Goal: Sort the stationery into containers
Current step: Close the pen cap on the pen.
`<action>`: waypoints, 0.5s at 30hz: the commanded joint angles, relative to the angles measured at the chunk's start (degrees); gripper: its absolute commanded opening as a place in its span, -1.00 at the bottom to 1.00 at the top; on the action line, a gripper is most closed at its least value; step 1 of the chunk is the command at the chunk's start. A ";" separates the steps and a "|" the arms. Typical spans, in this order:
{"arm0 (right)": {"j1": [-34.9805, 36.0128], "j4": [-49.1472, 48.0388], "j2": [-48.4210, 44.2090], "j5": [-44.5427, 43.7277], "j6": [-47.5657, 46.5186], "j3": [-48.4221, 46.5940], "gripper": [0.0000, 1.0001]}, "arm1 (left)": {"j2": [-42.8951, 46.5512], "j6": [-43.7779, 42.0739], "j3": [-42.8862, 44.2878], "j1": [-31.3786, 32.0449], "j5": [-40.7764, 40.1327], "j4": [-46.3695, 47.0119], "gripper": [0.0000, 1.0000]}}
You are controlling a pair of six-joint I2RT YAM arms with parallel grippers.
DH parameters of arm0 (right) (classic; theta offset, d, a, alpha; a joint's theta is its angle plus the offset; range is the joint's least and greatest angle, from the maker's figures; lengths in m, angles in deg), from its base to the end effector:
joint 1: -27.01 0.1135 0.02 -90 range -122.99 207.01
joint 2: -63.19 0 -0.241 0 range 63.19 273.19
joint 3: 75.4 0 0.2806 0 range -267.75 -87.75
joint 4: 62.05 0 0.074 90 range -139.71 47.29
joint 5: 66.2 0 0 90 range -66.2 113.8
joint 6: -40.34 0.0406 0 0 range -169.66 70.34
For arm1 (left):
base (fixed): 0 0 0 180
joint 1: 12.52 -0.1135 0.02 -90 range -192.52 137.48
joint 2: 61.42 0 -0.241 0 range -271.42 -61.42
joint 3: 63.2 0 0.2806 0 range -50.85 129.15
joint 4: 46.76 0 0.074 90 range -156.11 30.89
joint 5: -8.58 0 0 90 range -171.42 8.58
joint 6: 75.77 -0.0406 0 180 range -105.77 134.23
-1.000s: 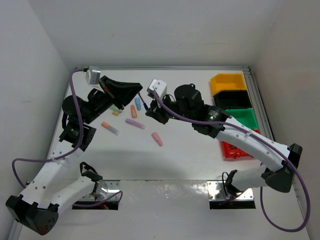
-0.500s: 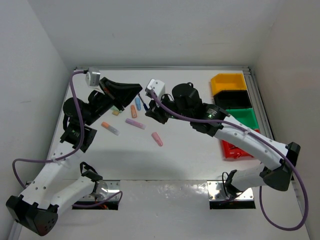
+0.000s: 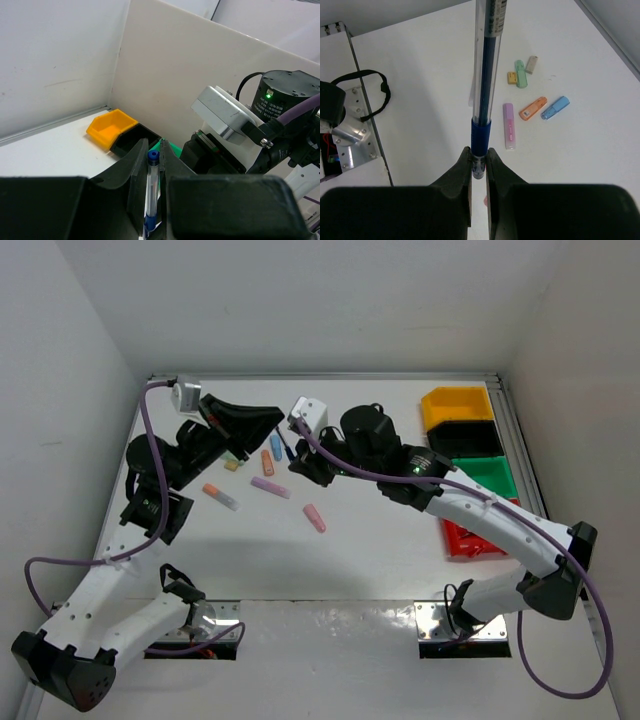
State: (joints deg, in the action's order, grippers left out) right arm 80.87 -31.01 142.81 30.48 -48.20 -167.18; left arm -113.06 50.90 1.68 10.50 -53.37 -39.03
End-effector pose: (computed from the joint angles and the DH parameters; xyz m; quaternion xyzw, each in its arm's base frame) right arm 0.2079 0.2928 0.3727 -0.3890 0.7137 0.3115 0.4922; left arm 0.2191 -0.1138 0.4060 0.1329 0.5696 -0.5169 0.6251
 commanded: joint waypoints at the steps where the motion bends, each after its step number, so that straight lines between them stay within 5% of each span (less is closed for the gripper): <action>1: 0.01 -26.96 -5.08 0.27 -1.01 -5.65 -1.00 | -2.68 0.78 -0.69 2.12 9.39 -16.47 -1.00; 15: -1.22 -24.06 -9.56 -0.96 1.80 4.11 -1.00 | -7.16 -3.18 12.15 -3.43 9.91 -16.30 -1.00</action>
State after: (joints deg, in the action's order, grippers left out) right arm 79.95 -40.13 137.36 29.69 -47.46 -162.07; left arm -118.35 49.02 14.27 7.92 -47.60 -47.07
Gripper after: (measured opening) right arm 0.100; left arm 0.178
